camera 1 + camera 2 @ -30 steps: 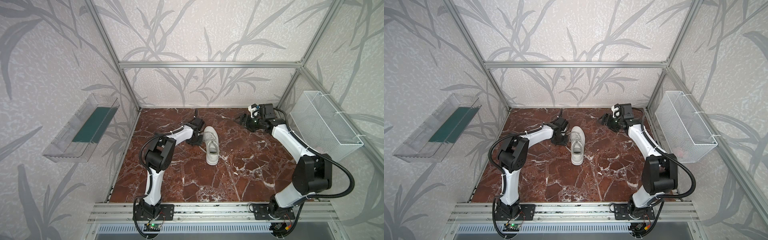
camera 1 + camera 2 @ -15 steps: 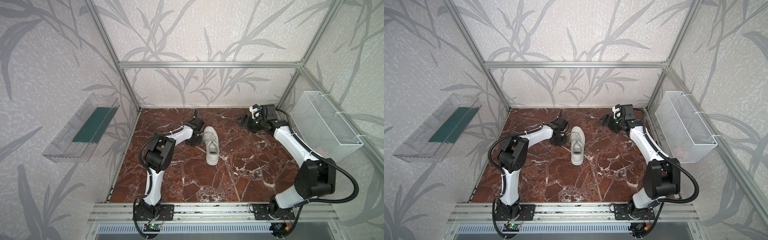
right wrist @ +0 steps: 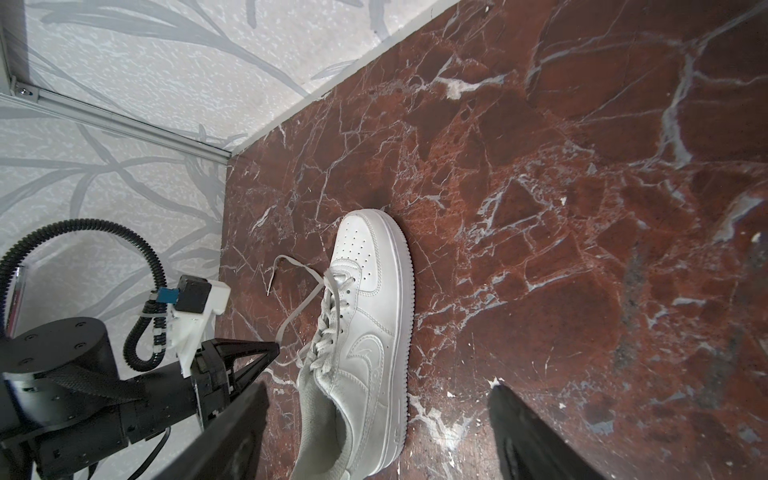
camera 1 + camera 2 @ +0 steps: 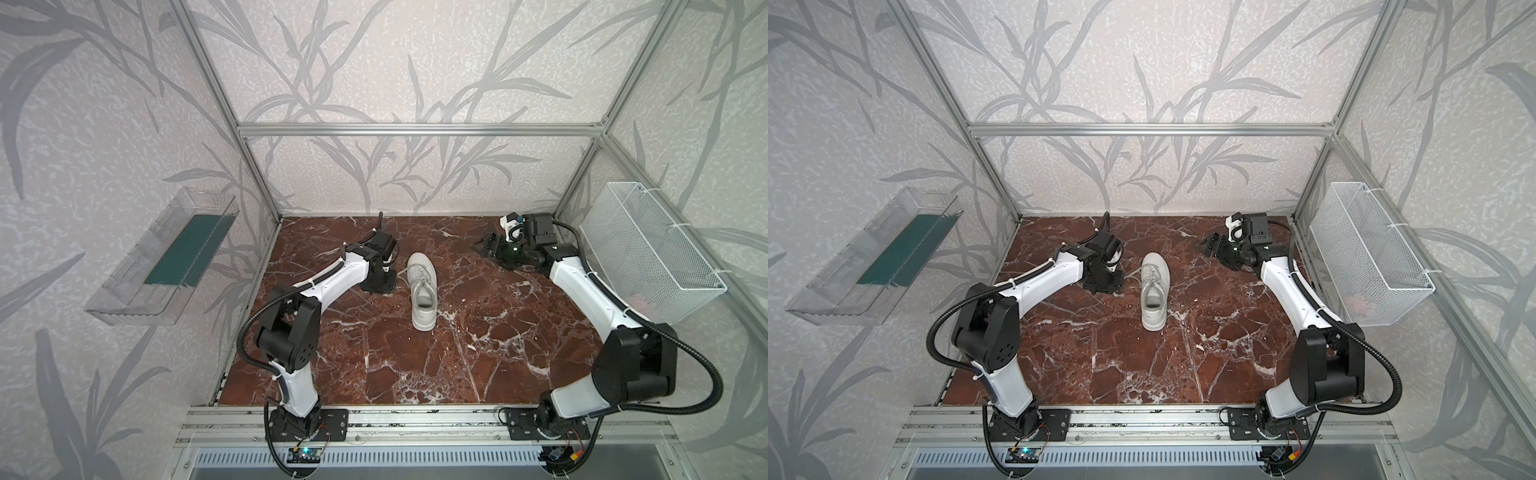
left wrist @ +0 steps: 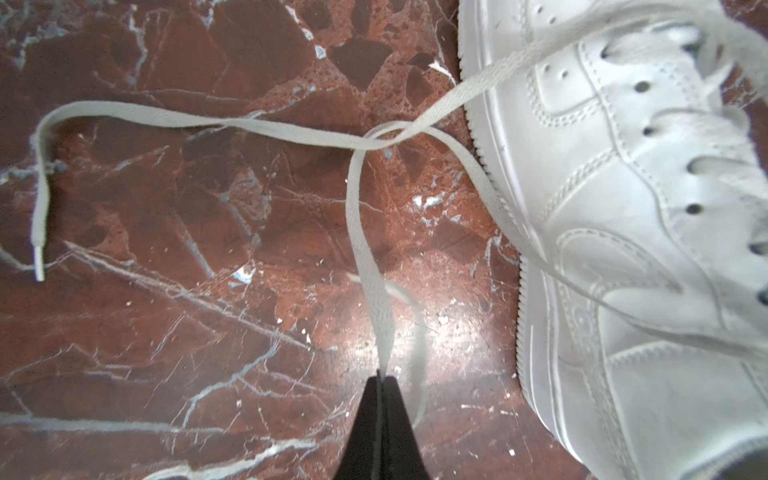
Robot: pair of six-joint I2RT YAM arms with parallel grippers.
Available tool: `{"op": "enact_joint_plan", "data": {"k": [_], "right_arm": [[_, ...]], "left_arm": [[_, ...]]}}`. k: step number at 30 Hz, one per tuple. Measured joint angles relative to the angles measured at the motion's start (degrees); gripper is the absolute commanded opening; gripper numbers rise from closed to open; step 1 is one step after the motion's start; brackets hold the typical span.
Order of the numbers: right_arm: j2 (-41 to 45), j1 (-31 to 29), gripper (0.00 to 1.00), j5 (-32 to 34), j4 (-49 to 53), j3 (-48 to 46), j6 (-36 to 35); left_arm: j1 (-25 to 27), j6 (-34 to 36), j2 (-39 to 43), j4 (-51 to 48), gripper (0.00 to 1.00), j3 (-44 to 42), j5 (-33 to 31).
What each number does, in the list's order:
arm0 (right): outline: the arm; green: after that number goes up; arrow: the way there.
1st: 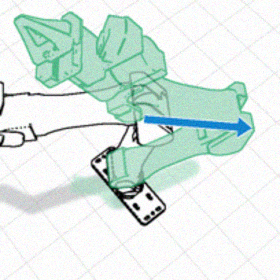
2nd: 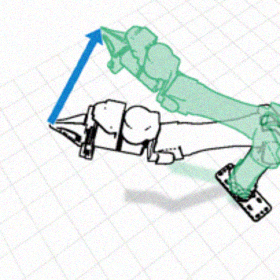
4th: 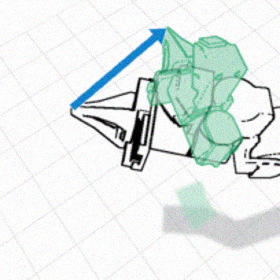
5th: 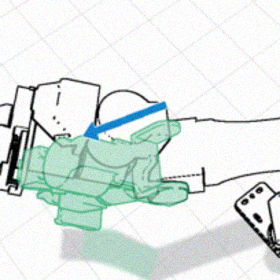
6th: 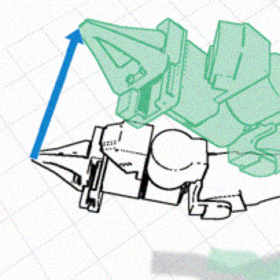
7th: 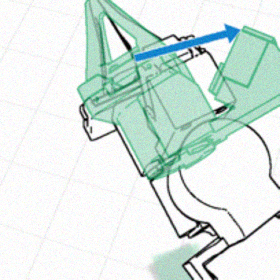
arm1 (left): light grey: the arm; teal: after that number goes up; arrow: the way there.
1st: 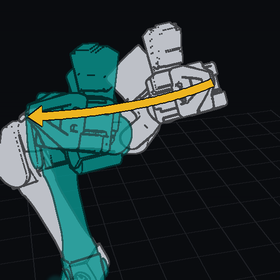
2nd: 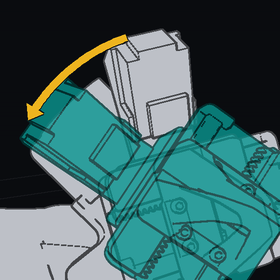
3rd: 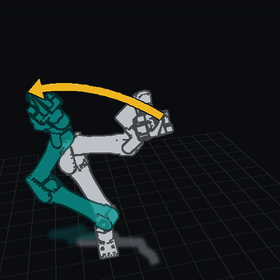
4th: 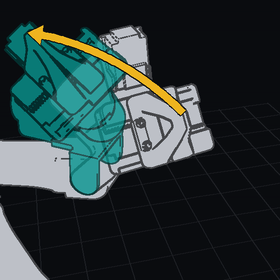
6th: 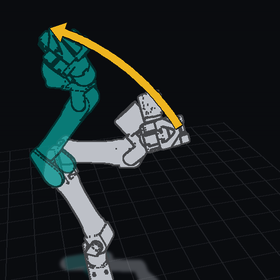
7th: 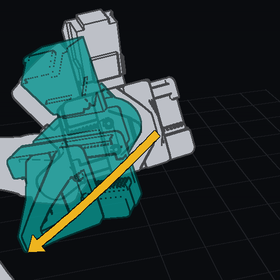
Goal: Tie the shoes
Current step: 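Lift the lace with the left gripper over the sneaker toward the right gripper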
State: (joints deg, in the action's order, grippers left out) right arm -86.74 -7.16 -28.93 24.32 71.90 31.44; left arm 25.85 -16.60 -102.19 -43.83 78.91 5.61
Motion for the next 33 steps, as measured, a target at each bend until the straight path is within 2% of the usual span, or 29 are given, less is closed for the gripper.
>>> {"op": "enact_joint_plan", "data": {"k": [9, 14, 22, 33], "right_arm": [[0.70, 0.00, 0.83, 0.66, 0.57, -0.13, -0.04], [0.85, 0.00, 0.83, 1.05, 1.11, -0.13, -0.24], [2.47, 0.00, 0.84, 1.97, 2.34, -0.13, -1.55], [6.23, 2.14, 0.84, 3.54, 3.06, -1.66, -2.58]], "left_arm": [[-0.22, 0.33, 13.25, 0.55, 0.00, -0.02, 3.91], [-0.20, -0.07, 13.60, 1.81, 0.00, 5.55, 7.21], [0.68, -1.49, 5.51, 3.41, 0.00, 20.76, 13.27], [7.85, -2.01, -11.30, 0.83, 0.00, 41.03, 17.00]]}}
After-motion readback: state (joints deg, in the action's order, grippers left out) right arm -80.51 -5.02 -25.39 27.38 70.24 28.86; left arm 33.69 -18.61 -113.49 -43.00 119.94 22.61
